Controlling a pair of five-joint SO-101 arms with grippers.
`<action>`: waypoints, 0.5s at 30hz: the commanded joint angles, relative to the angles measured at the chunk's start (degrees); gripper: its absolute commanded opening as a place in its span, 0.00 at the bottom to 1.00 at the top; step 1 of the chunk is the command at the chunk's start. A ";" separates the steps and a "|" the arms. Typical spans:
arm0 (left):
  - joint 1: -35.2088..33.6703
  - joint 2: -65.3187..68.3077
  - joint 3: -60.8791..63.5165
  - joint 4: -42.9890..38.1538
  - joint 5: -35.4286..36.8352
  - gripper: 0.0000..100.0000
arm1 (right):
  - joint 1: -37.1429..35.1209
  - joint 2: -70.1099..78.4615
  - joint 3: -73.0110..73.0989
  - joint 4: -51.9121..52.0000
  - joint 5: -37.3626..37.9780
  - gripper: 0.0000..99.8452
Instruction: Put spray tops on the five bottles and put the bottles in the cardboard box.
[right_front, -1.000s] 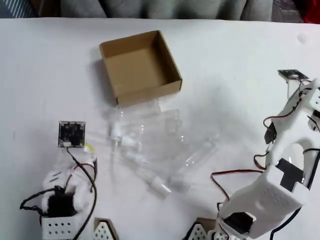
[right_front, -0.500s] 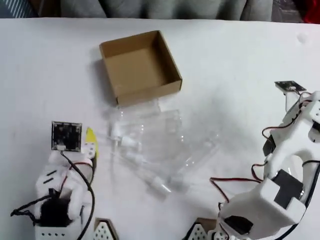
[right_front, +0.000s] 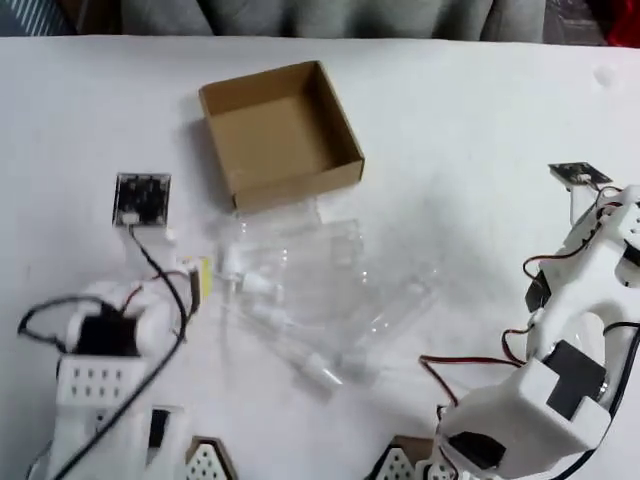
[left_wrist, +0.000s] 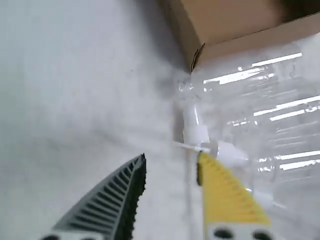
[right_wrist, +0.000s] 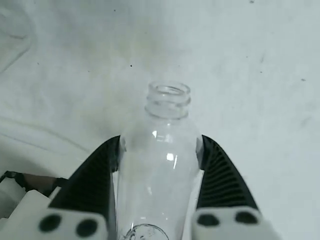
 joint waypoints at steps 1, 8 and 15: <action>0.75 12.79 -8.00 -0.26 5.01 0.26 | 0.75 -2.68 -0.44 -0.22 0.62 0.02; 0.75 29.23 -18.29 -0.35 5.01 0.22 | 0.75 -2.68 -0.44 -0.31 0.62 0.02; 5.85 42.95 -24.62 -0.35 5.19 0.22 | 0.48 -2.68 -0.44 -0.31 0.62 0.02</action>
